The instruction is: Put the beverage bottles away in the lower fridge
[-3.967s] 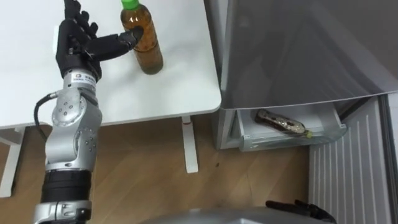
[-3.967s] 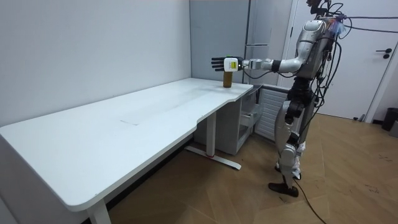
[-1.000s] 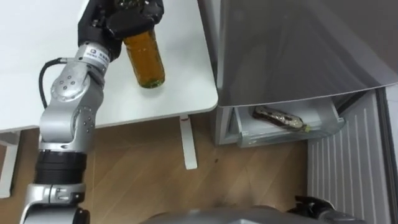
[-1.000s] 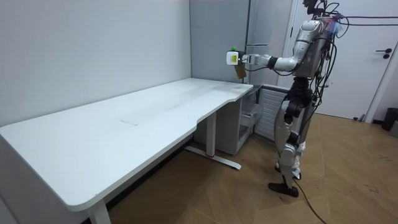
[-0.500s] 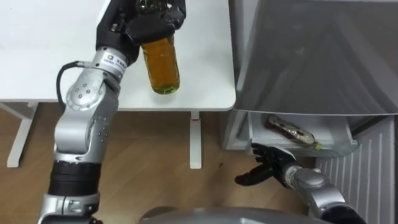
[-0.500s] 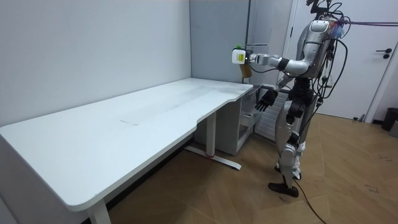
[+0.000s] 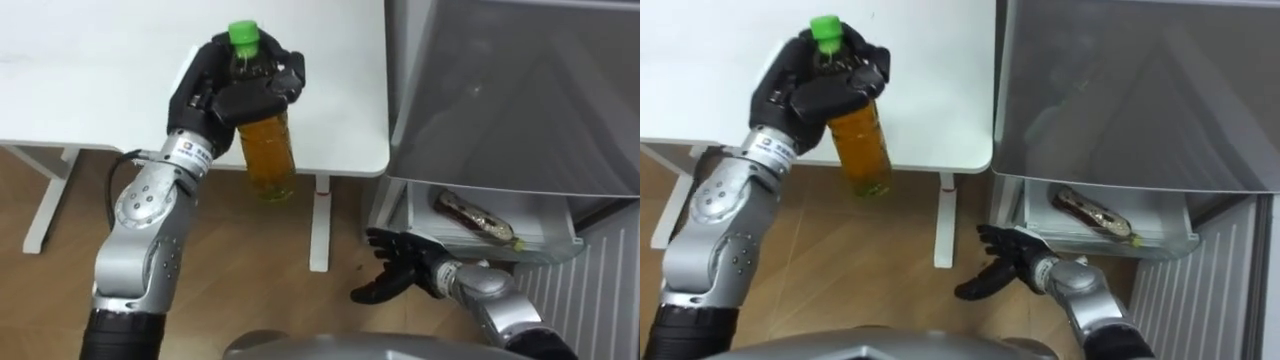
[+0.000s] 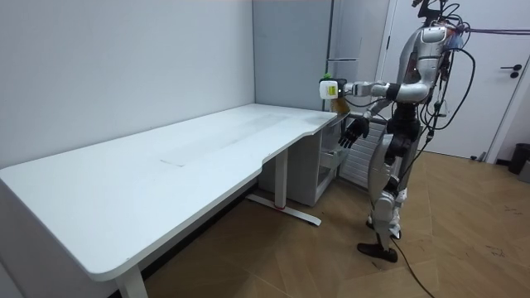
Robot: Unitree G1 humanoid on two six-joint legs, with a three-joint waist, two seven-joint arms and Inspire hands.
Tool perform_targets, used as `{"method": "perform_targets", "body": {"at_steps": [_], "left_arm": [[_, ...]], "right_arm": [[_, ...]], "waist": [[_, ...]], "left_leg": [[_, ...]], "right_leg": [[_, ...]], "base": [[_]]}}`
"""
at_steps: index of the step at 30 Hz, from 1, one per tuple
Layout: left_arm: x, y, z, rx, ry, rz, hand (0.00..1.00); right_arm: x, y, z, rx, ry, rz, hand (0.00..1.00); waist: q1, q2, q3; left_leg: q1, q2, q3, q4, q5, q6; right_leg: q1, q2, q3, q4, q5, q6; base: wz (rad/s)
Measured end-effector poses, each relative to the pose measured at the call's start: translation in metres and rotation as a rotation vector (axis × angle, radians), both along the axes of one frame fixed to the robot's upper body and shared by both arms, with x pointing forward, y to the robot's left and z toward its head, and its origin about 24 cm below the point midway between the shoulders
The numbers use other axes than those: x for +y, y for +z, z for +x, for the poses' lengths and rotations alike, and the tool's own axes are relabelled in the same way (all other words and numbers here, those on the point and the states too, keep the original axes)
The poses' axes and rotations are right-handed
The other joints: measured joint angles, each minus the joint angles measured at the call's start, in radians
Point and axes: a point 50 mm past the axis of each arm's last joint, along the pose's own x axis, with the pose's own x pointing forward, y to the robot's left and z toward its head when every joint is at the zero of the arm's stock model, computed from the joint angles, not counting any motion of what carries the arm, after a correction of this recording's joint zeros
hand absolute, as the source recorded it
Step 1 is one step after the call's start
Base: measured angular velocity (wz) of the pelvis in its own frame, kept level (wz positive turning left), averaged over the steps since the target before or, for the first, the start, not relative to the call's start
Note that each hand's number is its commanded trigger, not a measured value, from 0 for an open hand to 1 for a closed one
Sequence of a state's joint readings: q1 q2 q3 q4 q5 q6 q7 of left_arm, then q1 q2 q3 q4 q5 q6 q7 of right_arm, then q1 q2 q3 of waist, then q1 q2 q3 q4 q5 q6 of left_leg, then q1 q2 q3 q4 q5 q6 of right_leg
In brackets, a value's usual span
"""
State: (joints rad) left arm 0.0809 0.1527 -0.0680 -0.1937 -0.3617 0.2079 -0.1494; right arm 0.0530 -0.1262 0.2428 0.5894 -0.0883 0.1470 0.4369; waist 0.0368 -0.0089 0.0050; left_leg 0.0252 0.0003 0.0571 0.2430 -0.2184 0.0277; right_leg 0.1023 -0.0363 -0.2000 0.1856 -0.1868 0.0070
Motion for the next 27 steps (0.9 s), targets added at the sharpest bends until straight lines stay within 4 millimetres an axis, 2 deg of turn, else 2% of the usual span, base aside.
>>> {"method": "perform_targets", "body": {"at_steps": [7, 11, 17, 27], "left_arm": [[-0.007, -0.015, -0.015, 0.062, -0.082, 0.009, 1.0], [-0.012, -0.02, -0.02, 0.08, -0.137, -0.003, 1.0], [-0.016, -0.038, -0.023, 0.155, -0.171, -0.008, 1.0], [-0.027, -0.051, -0.031, 0.206, -0.295, -0.032, 1.0]], "right_arm": [[0.013, 0.01, 0.005, -0.02, 0.049, 0.106, 0.0], [0.022, 0.012, 0.002, 0.013, 0.073, 0.221, 0.0], [0.029, 0.018, 0.003, 0.036, 0.046, 0.403, 0.0], [0.043, 0.032, 0.007, 0.034, 0.044, 0.658, 0.0]], "waist": [[0.001, -0.001, 0.001], [0.002, -0.009, 0.0086], [0.0, -0.019, 0.0142], [-0.005, -0.018, 0.0141]], "left_leg": [[0.005, 0.0, -0.005, -0.002, 0.0, 0.0], [0.005, 0.0, -0.006, -0.003, 0.0, 0.0], [0.0, 0.0, -0.006, -0.005, 0.0, 0.0], [-0.022, -0.007, -0.016, 0.008, 0.0, 0.0]], "right_leg": [[0.002, 0.001, 0.004, 0.0, 0.0, 0.0], [-0.001, 0.001, 0.002, -0.001, 0.0, 0.0], [-0.002, 0.001, -0.003, -0.001, 0.0, 0.0], [-0.013, 0.001, -0.005, 0.0, 0.0, 0.0]], "base": [[0.02], [0.02], [0.0], [0.01]]}}
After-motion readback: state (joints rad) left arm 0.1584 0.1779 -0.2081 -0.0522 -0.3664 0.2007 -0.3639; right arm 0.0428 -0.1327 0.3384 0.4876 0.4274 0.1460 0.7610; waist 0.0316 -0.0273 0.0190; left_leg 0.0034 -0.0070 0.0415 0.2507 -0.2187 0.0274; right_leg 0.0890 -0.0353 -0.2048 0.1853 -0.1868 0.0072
